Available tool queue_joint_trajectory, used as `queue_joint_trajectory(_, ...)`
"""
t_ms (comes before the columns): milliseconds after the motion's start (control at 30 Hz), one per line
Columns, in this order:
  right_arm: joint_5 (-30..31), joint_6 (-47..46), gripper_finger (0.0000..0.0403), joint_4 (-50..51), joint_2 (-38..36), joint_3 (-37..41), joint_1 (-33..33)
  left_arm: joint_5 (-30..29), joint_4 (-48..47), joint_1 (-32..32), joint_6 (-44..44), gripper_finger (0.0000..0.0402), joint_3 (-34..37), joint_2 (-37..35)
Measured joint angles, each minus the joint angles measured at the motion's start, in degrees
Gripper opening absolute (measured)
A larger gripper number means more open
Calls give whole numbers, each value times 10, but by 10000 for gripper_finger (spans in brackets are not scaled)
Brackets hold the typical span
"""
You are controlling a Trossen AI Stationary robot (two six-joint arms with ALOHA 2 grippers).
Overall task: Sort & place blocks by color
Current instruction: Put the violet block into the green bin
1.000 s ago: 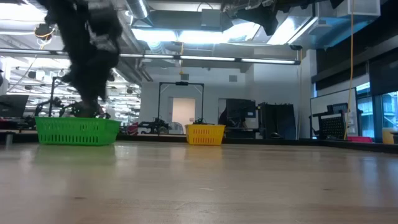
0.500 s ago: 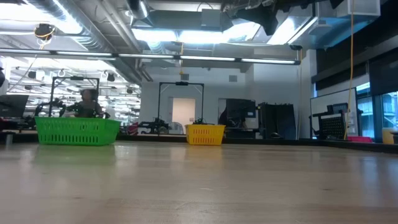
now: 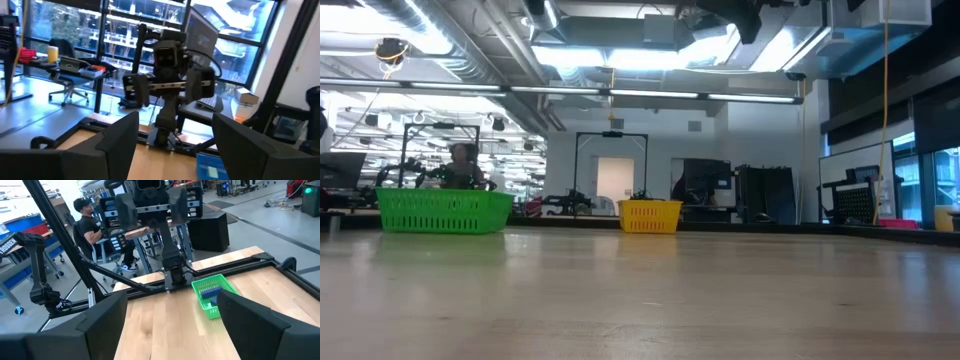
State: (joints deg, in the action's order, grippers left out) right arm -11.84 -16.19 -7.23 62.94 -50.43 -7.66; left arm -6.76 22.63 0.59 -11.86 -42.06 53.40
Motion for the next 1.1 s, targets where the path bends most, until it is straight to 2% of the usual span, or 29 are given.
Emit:
queue_joint_trajectory(300,2,-27,311,-3,0,0,0,-1,-3,0,1,243,0,0)
queue_joint_trajectory(433,20,-139,311,13,0,0,0,-1,-3,0,0,243,0,0)
queue_joint_trajectory(567,-6,-234,311,69,0,0,16,0,-3,0,0,243,0,0)
queue_joint_trajectory(667,-15,-294,311,124,11,-15,65,0,-2,0,0,243,0,0)
queue_joint_trajectory(800,-5,-336,311,271,58,-83,158,-2,-2,0,0,243,0,0)
queue_joint_trajectory(967,6,-483,311,458,145,-171,262,-17,-2,0,-1,243,0,0)
queue_joint_trajectory(1100,7,-613,311,517,221,-211,328,-17,-2,0,-1,243,0,-1)
